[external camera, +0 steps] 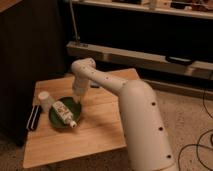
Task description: Drag the ceramic bowl in a circle
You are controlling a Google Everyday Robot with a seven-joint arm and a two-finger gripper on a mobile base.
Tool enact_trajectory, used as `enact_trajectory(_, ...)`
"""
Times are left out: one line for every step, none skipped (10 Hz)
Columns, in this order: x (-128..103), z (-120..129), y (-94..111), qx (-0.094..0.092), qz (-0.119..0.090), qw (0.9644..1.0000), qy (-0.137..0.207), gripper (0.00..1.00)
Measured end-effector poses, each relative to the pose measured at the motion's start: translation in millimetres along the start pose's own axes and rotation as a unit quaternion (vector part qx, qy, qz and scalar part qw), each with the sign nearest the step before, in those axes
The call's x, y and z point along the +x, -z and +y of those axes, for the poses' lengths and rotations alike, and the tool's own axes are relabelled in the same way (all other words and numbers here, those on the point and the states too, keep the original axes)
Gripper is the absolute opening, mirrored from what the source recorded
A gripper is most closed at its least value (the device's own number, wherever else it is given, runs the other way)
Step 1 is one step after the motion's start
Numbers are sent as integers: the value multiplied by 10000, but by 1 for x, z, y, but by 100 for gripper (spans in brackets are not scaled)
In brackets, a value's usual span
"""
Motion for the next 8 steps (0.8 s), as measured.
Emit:
enact_trajectory(16,10,2,-34,64,9998,-162,8)
enact_trajectory(25,22,5,-78,94,9993,-346,8)
enact_trajectory(26,32,8,-111,111,9988,-473,8)
enact_trajectory(22,44,11,-146,123,9978,-628,8)
enact_trajectory(8,62,17,-195,116,9962,-836,8)
enact_trajectory(-8,77,24,-237,140,9946,-1004,8)
enact_trajectory(-26,94,30,-282,161,9927,-1162,8)
enact_trajectory(-50,114,39,-332,185,9898,-1370,8)
